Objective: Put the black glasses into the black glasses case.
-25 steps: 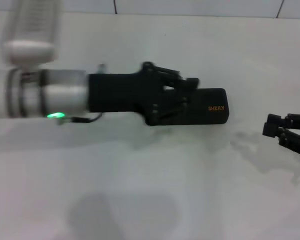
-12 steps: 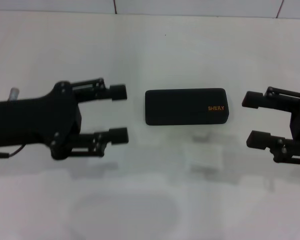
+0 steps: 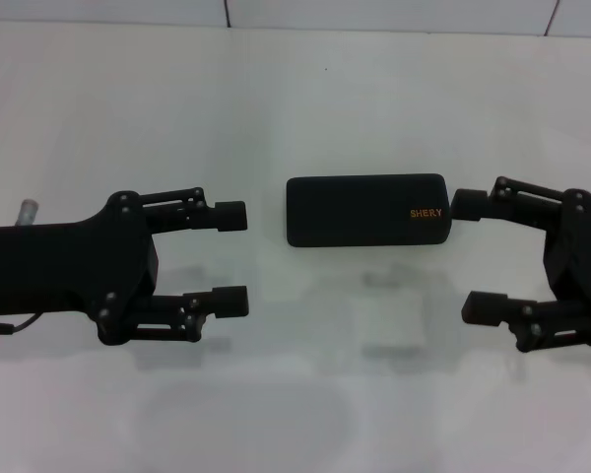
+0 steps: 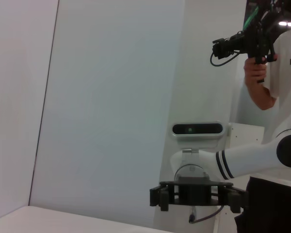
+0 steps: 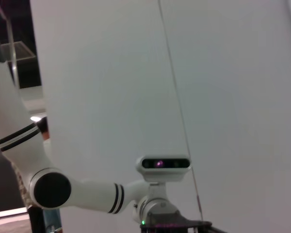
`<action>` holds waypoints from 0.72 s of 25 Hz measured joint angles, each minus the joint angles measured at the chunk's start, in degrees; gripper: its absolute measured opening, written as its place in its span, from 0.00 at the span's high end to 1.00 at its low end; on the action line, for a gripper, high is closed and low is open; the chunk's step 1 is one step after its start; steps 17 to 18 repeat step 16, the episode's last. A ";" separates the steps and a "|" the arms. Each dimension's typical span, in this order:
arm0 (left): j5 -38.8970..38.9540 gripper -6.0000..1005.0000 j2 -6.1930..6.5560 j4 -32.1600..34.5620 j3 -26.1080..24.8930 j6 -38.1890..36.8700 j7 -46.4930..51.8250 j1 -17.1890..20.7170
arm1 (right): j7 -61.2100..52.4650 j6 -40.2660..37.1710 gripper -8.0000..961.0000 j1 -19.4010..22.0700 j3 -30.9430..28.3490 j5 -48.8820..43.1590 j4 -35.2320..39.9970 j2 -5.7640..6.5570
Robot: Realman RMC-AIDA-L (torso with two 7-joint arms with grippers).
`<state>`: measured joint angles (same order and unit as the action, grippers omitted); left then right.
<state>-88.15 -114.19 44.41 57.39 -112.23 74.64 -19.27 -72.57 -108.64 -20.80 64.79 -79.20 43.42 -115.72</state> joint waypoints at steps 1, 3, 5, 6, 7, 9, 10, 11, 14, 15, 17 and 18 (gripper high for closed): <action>0.00 0.23 0.02 -0.03 0.01 0.00 0.00 0.00 | -0.01 0.09 0.07 -0.05 0.36 -0.01 0.01 0.03; -0.01 0.23 0.11 -0.09 0.11 -0.01 -0.01 0.02 | -0.02 0.16 0.07 -0.07 0.49 -0.01 -0.10 0.03; -0.01 0.23 0.15 -0.12 0.18 -0.03 -0.02 0.02 | -0.06 0.16 0.08 -0.07 0.51 -0.01 -0.31 0.03; -0.01 0.23 0.16 -0.12 0.21 -0.04 -0.02 0.05 | -0.10 0.16 0.08 -0.02 0.51 -0.01 -0.36 0.02; -0.01 0.23 0.16 -0.12 0.21 -0.05 -0.02 0.11 | -0.11 0.16 0.08 0.08 0.50 -0.01 -0.38 0.02; -0.02 0.23 0.18 -0.12 0.26 -0.06 -0.08 0.22 | -0.12 0.16 0.08 0.22 0.48 -0.01 -0.40 0.01; -0.13 0.23 0.18 -0.12 0.24 -0.07 -0.19 0.27 | -0.12 0.16 0.08 0.24 0.48 -0.01 -0.40 0.00; -0.26 0.23 0.17 -0.12 0.20 -0.07 -0.29 0.31 | -0.12 0.16 0.08 0.26 0.48 -0.01 -0.41 -0.01; -1.06 0.23 0.00 -0.13 -0.06 -0.08 -0.78 0.41 | -0.16 0.00 0.08 0.39 0.51 0.00 -0.44 -0.09; -1.14 0.23 -0.01 -0.16 -0.08 -0.08 -0.78 0.41 | -0.17 -0.05 0.08 0.41 0.51 0.02 -0.47 -0.09; -1.26 0.23 -0.03 -0.24 -0.10 -0.08 -0.81 0.41 | -0.18 -0.08 0.08 0.42 0.51 0.05 -0.49 -0.09; -1.26 0.23 -0.03 -0.24 -0.10 -0.08 -0.81 0.41 | -0.18 -0.08 0.08 0.42 0.51 0.05 -0.49 -0.09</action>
